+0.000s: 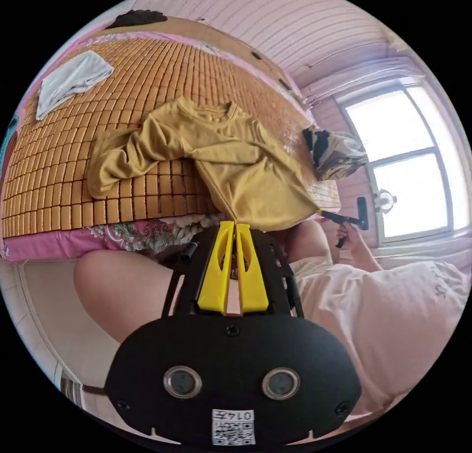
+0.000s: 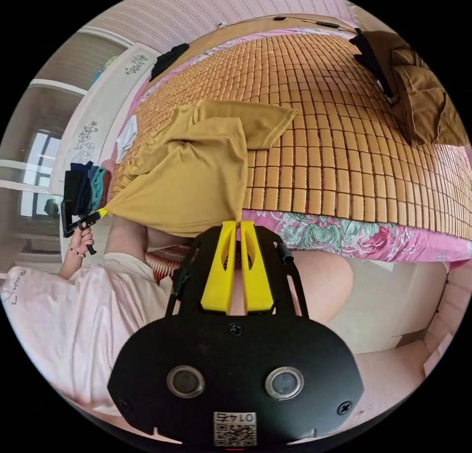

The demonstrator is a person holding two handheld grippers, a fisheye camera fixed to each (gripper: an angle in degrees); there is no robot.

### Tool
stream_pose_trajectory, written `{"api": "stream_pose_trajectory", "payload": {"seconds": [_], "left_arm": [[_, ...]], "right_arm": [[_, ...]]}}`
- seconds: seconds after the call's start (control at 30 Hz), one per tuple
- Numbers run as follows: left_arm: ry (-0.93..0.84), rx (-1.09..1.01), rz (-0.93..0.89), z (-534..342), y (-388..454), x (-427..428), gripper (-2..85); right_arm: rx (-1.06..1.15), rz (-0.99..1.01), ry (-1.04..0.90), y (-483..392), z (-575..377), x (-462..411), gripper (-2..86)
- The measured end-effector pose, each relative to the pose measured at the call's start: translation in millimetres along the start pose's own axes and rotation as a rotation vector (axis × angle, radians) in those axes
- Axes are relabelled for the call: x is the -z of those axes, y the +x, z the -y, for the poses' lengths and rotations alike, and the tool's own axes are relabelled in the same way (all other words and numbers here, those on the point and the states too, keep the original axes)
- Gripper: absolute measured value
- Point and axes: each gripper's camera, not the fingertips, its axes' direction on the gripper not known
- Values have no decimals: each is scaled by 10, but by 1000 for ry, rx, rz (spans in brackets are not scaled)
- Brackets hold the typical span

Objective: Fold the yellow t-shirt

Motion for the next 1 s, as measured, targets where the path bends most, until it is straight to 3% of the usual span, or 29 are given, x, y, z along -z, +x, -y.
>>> {"api": "stream_pose_trajectory", "payload": {"seconds": [0.17, 0.33, 0.53, 0.7, 0.8, 0.87, 0.93, 1.0], "left_arm": [[330, -172, -108, 124, 732, 1362, -10], [687, -393, -504, 305, 1387, 2846, -10], [859, -609, -370, 30, 2287, 4128, -10], [867, -540, -348, 392, 2247, 4215, -10], [758, -360, -281, 988, 1845, 3878, -10], [689, -267, -380, 1381, 1508, 3564, -10], [640, -149, -225, 1853, 1198, 3182, -10], [588, -94, -185, 2240, 1054, 2973, -10]], "right_arm": [[136, 248, 435, -316, -111, 1218, 7], [419, 411, 828, -932, -308, 2518, 7], [571, 410, 1055, -1460, -831, 3508, 6], [553, 364, 1052, -1501, -650, 3603, 6], [460, 241, 898, -1354, -42, 3296, 5], [415, 274, 795, -1120, 436, 2986, 5], [247, 285, 666, -760, 1032, 2630, 5], [243, 168, 595, -771, 1426, 2566, 5]]}}
